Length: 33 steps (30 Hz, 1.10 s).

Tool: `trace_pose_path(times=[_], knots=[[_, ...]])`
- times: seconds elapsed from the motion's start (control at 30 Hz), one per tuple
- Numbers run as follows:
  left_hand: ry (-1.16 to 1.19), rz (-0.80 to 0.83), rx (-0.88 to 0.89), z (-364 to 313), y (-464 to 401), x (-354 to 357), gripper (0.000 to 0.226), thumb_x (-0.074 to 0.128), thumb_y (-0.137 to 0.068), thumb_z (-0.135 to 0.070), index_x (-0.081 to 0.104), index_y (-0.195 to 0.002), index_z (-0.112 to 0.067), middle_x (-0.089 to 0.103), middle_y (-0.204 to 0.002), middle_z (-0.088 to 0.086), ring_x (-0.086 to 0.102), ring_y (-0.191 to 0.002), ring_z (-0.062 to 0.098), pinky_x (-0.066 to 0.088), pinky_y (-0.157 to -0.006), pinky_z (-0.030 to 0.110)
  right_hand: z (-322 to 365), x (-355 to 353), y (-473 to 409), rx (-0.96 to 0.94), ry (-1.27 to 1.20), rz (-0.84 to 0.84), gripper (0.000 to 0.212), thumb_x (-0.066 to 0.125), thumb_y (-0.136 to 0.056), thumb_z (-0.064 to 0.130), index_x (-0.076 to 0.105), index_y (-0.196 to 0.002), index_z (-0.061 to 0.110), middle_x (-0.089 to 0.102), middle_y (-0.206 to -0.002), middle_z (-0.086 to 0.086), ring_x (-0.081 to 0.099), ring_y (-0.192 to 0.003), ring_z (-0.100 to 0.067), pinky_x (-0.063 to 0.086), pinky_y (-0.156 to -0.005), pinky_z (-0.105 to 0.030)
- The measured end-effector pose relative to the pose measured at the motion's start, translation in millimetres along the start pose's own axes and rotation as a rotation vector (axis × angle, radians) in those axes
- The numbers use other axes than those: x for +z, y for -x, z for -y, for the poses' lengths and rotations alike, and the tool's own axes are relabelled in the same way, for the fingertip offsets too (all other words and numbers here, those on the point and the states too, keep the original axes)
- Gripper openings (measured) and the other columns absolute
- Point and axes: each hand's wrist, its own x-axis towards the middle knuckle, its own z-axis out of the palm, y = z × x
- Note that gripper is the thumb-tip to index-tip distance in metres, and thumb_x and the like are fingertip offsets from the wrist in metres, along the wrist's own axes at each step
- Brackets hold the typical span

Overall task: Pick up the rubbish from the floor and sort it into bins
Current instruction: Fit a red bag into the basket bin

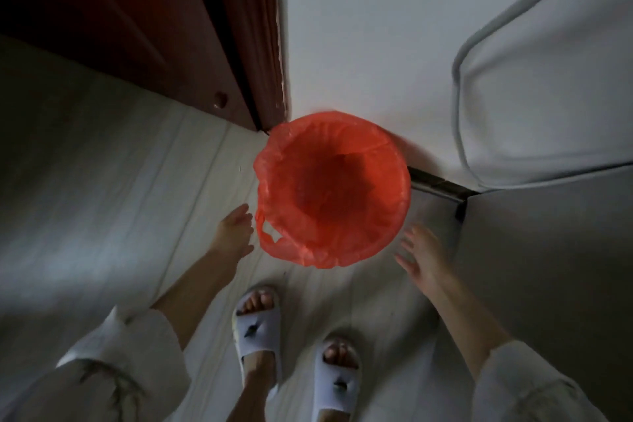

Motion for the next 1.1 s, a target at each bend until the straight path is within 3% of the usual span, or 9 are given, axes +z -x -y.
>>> trace_pose_path(times=[0.07, 0.17, 0.27, 0.47, 0.57, 0.67, 0.83, 0.97, 1.1], knots=[[0.122, 0.030, -0.127, 8.8, -25.1, 2.0, 0.032, 0.036, -0.098, -0.007, 0.047, -0.127, -0.015, 0.053, -0.107, 0.003, 0.051, -0.096, 0.018, 0.039, -0.089, 0.038, -6.3, 8.8, -23.6, -0.001, 0.077, -0.021, 0.022, 0.043, -0.096, 0.022, 0.052, -0.116, 0.020, 0.052, -0.126, -0.003, 0.049, -0.113, -0.018, 0.043, -0.089, -0.036], [0.136, 0.101, -0.200, 12.3, -45.6, 1.4, 0.018, 0.040, -0.096, -0.014, 0.055, -0.093, -0.022, 0.060, -0.094, -0.001, 0.050, -0.094, 0.019, 0.037, -0.078, 0.035, -11.3, 16.0, -42.6, -0.017, 0.084, -0.039, 0.025, 0.048, -0.094, 0.016, 0.057, -0.117, 0.009, 0.063, -0.107, -0.007, 0.061, -0.100, -0.019, 0.048, -0.090, -0.036], [0.118, 0.159, -0.183, 9.8, -50.1, 0.2, 0.018, 0.043, -0.094, -0.011, 0.058, -0.099, -0.020, 0.060, -0.093, -0.001, 0.055, -0.083, 0.014, 0.038, -0.073, 0.031, -9.9, 22.5, -45.4, -0.015, 0.103, -0.068, 0.024, 0.055, -0.093, 0.013, 0.057, -0.115, 0.005, 0.064, -0.102, -0.013, 0.062, -0.080, -0.018, 0.049, -0.092, -0.039], [0.192, 0.187, -0.250, -6.5, -47.3, -13.5, 0.015, 0.045, -0.093, -0.015, 0.056, -0.083, -0.016, 0.055, -0.100, 0.000, 0.051, -0.102, 0.021, 0.040, -0.086, 0.045, -2.8, 35.5, -24.5, 0.046, 0.033, 0.035, 0.020, 0.052, -0.091, 0.001, 0.056, -0.111, 0.004, 0.060, -0.105, -0.013, 0.057, -0.097, -0.020, 0.047, -0.093, -0.038], [0.210, 0.199, -0.293, -3.5, -43.8, -19.7, 0.022, 0.040, -0.093, -0.013, 0.051, -0.074, -0.015, 0.052, -0.093, 0.002, 0.048, -0.082, 0.020, 0.047, -0.065, 0.036, -2.1, 45.0, -17.0, -0.024, 0.026, 0.099, 0.013, 0.055, -0.090, 0.000, 0.058, -0.102, 0.003, 0.061, -0.094, -0.012, 0.060, -0.082, -0.017, 0.048, -0.098, -0.040], [0.234, 0.207, -0.334, 15.2, -36.4, -26.3, 0.020, 0.039, -0.093, -0.015, 0.049, -0.075, -0.017, 0.051, -0.089, 0.002, 0.046, -0.074, 0.019, 0.039, -0.069, 0.037, -2.2, 48.8, -1.6, -0.105, 0.113, 0.120, 0.015, 0.057, -0.088, 0.000, 0.058, -0.103, 0.002, 0.061, -0.098, -0.015, 0.060, -0.086, -0.019, 0.047, -0.097, -0.043], [0.267, 0.029, -0.325, 30.9, 14.7, -48.0, 0.015, 0.042, -0.095, -0.015, 0.054, -0.087, -0.018, 0.049, -0.096, 0.001, 0.042, -0.097, 0.021, 0.034, -0.082, 0.038, 2.5, 39.9, 57.0, -0.161, 0.224, 0.163, 0.009, 0.062, -0.086, 0.002, 0.059, -0.087, 0.010, 0.066, -0.091, -0.010, 0.063, -0.087, -0.020, 0.050, -0.091, -0.037], [0.370, -0.123, -0.243, 5.9, 89.8, -91.0, 0.026, 0.035, -0.092, -0.008, 0.049, -0.073, -0.020, 0.046, -0.075, 0.000, 0.042, -0.070, 0.014, 0.031, -0.064, 0.028, 16.2, 34.9, 138.8, -0.194, 0.304, 0.263, 0.008, 0.062, -0.086, 0.001, 0.061, -0.083, 0.009, 0.067, -0.084, -0.007, 0.066, -0.082, -0.016, 0.054, -0.083, -0.030], [0.439, -0.218, -0.141, -27.0, 174.0, -146.1, 0.027, 0.033, -0.091, -0.006, 0.050, -0.076, -0.021, 0.046, -0.072, -0.003, 0.044, -0.067, 0.013, 0.035, -0.064, 0.027, 32.5, 38.3, 226.7, -0.228, 0.351, 0.358, 0.006, 0.060, -0.087, 0.000, 0.061, -0.087, 0.007, 0.066, -0.085, -0.008, 0.065, -0.080, -0.016, 0.055, -0.078, -0.027]])
